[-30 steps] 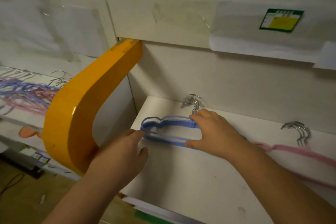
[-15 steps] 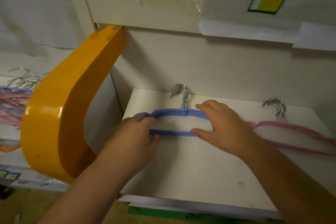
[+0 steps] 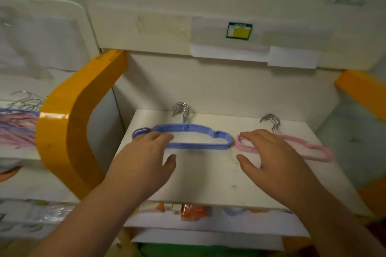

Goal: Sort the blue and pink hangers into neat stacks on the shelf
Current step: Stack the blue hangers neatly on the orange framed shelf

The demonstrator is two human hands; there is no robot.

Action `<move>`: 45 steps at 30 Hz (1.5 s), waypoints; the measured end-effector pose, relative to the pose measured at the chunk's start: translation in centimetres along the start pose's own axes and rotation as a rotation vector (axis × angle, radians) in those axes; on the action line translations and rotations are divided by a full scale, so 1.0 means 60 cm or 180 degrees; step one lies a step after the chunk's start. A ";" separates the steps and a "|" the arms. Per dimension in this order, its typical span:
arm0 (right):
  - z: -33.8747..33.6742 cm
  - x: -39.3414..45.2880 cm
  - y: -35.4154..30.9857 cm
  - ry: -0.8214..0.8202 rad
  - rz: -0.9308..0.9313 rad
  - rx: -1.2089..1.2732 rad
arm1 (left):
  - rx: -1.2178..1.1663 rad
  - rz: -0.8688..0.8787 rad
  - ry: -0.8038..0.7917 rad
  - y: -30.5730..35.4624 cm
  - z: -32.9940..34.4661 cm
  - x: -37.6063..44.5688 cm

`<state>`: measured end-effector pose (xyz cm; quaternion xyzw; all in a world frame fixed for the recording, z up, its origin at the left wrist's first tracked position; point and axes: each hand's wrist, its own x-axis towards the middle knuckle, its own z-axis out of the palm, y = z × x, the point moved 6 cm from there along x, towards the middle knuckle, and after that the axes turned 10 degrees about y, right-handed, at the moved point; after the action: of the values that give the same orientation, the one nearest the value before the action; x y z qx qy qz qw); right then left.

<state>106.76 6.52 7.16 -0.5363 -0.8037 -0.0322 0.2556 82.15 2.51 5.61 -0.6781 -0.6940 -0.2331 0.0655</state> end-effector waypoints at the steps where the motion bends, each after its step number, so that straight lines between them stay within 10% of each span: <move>1: -0.005 -0.013 -0.001 -0.0022 -0.0029 0.0044 | 0.0020 -0.0066 0.0004 0.009 -0.008 -0.021; 12: 0.006 -0.111 -0.118 -0.0497 -0.0505 0.0649 | 0.0523 -0.1203 0.0052 -0.040 -0.148 -0.275; 25: 0.087 -0.098 -0.532 -0.0786 -0.1498 0.1017 | 0.0738 -0.2082 0.0404 -0.332 -0.300 -0.463; 45: 0.321 0.094 -0.897 -0.0690 -0.1243 0.1068 | 0.0399 -0.1713 0.0155 -0.792 -0.311 -0.343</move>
<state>50.56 -5.19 4.96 -0.3218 -0.9086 0.1102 0.2423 33.24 -22.56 2.56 -0.4581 -0.8604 -0.2148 0.0597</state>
